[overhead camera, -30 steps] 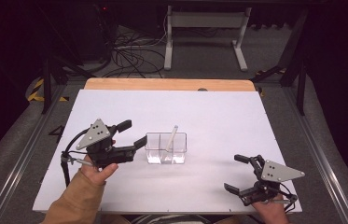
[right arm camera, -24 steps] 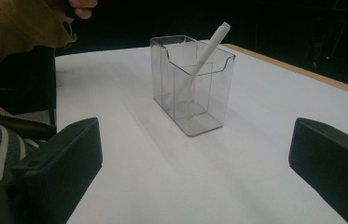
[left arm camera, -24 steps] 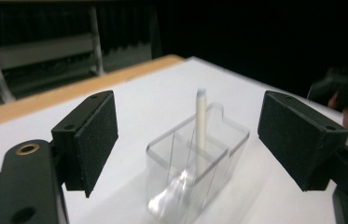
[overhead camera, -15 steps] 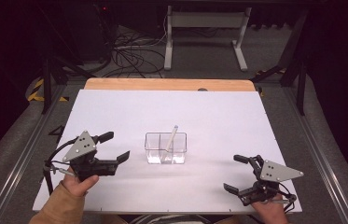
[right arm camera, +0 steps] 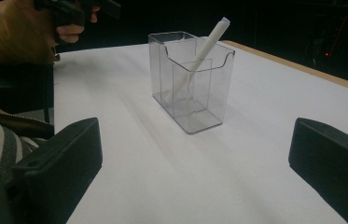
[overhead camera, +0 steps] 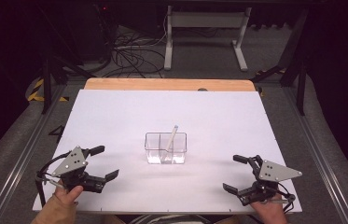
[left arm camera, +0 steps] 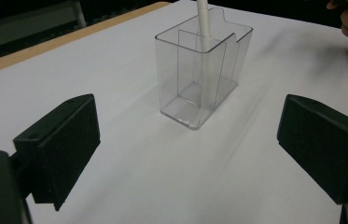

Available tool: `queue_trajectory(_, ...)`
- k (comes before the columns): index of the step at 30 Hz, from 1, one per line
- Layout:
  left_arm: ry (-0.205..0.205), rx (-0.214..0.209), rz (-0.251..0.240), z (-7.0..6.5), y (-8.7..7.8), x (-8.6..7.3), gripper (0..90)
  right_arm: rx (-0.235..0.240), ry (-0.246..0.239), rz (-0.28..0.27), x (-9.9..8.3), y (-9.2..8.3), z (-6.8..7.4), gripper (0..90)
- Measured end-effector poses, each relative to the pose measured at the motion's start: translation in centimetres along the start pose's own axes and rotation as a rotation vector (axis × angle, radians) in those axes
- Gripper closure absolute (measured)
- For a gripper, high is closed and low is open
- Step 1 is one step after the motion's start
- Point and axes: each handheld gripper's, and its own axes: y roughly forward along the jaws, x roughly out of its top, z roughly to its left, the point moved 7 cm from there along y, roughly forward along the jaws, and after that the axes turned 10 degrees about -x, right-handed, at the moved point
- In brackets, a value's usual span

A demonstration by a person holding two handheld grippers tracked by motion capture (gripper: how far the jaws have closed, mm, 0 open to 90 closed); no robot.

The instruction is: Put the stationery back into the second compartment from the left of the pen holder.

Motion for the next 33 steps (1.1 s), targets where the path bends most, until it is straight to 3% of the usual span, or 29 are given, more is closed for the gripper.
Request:
queue_trajectory(7,-0.052,0.058,0.010,0.7,-0.4,-2.4,6.1,0.001,0.001,0.000,0.0,0.0,0.0,3.3)
queue_trajectory(10,-0.040,0.087,0.017,0.9,-0.6,-3.0,6.3,0.003,0.002,0.002,-0.1,0.0,0.0,3.3)
queue_trajectory(15,-0.023,0.094,0.031,0.7,-0.9,-4.1,6.7,0.007,0.004,0.007,-0.3,0.1,0.0,3.3)
queue_trajectory(20,-0.020,0.105,0.038,0.5,-1.0,-4.4,6.6,0.012,-0.002,0.020,-0.5,0.4,0.1,3.3)
queue_trajectory(25,-0.068,0.094,0.009,1.2,-0.9,-4.5,6.6,0.011,-0.003,0.024,-0.6,0.4,0.1,3.3)
queue_trajectory(28,-0.076,0.106,0.004,1.4,-1.1,-4.5,6.6,0.011,-0.002,0.033,-0.7,0.5,0.0,3.3)
queue_trajectory(33,-0.065,0.135,-0.004,1.5,-1.3,-4.3,6.6,0.011,0.002,0.034,-0.8,0.6,0.0,3.3)
